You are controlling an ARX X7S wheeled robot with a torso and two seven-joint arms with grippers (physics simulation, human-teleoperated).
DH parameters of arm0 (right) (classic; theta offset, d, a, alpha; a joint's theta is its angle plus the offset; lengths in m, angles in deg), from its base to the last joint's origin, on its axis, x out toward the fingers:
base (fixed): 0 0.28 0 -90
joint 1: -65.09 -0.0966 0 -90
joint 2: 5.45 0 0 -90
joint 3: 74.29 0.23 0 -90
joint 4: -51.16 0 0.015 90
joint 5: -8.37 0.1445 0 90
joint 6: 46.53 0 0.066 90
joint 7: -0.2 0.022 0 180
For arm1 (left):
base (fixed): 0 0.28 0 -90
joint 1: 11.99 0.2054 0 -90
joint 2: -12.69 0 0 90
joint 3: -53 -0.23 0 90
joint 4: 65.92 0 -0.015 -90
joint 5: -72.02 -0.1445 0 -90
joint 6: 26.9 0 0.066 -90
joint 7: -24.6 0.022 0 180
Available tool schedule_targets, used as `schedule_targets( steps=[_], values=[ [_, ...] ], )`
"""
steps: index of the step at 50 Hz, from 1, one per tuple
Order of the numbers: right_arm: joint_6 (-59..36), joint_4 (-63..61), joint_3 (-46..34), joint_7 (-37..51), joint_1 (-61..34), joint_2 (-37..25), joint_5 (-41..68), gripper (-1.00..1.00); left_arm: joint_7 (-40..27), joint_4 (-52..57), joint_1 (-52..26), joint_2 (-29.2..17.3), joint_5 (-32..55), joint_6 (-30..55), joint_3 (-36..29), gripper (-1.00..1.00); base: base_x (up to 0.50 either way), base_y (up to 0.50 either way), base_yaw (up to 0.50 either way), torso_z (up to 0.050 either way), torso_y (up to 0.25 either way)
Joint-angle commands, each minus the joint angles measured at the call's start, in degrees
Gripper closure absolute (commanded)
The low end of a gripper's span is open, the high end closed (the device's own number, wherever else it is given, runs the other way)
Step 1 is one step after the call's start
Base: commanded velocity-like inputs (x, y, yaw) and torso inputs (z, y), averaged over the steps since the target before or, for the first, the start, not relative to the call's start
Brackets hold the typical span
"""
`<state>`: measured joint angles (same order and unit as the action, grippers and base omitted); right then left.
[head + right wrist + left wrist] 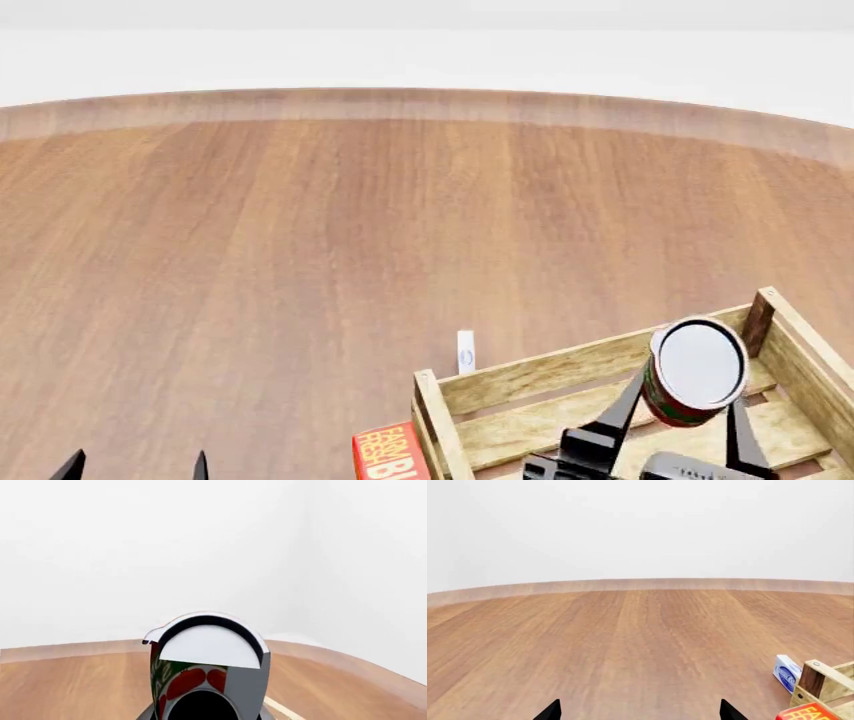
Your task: Pick up the tomato sauce, and put it in the wooden tray.
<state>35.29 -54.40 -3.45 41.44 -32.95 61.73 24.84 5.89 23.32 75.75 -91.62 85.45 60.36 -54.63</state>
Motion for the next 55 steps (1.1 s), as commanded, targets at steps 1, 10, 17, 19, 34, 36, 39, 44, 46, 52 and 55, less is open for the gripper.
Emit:
schedule_targets(
  steps=[1,10,17,19,34,36,39,44,46,52,55],
  values=[
    [-7.2,7.7,0.0,-0.9,-9.7,2.0,0.1,1.00,-0.2,0.1,0.0,-0.2,0.2,-0.1,-0.3,-1.00,0.00,0.00,0.00,0.000,0.000],
    [-8.4,14.6,-0.3,-0.8,-14.9,3.5,-0.8,1.00,-0.2,-0.3,-0.1,-0.3,0.3,-0.4,-0.5,-1.00,0.00,0.00,0.00,0.000,0.001],
    [-7.5,24.0,-0.7,-1.2,-19.7,5.5,-1.9,1.00,-0.3,-0.4,-0.2,-0.4,0.4,-0.4,-0.6,-1.00,0.00,0.00,0.00,0.000,0.000],
    [-5.6,28.8,-1.0,-1.6,-21.4,6.6,-2.5,1.00,-0.4,0.0,0.0,-0.5,0.5,-0.4,-0.7,-1.00,0.00,0.00,0.00,0.000,0.000],
    [4.4,56.5,-1.8,-4.3,-31.1,11.7,-4.7,1.00,-0.7,0.1,-0.1,-0.7,0.8,-0.2,-0.9,-1.00,0.00,0.00,0.00,0.000,0.000],
    [5.0,57.8,-2.1,-4.6,-31.4,12.0,-4.8,1.00,-0.7,0.1,-0.1,-0.7,0.8,-0.3,-0.9,-1.00,0.00,0.00,0.00,0.000,0.000],
    [5.0,58.1,-2.2,-4.9,-31.6,12.2,-4.7,1.00,-0.8,0.0,-0.1,-0.8,0.8,-0.3,-1.0,-1.00,0.00,0.00,0.00,0.000,0.000],
    [5.5,59.1,-2.5,-5.1,-31.5,12.4,-4.8,1.00,-0.8,-0.2,-0.2,-0.8,0.8,-0.6,-1.1,-1.00,0.00,0.00,0.00,0.000,0.002],
    [6.5,61.0,-2.4,-5.7,-31.8,12.7,-4.5,1.00,-0.9,0.2,-0.1,-0.9,0.9,-0.4,-1.2,-1.00,0.00,0.00,0.00,0.000,0.000],
    [10.4,68.4,-2.1,-7.6,-33.2,13.9,-3.9,1.00,-1.0,0.1,-0.2,-0.9,0.8,-0.3,-1.3,-1.00,0.00,0.00,0.00,0.000,0.000],
    [11.9,71.6,-2.0,-8.1,-34.1,14.5,-3.9,1.00,-1.0,-0.3,-0.3,-0.9,0.9,-0.6,-1.4,-1.00,0.00,0.00,0.00,0.000,0.000]
  ],
)
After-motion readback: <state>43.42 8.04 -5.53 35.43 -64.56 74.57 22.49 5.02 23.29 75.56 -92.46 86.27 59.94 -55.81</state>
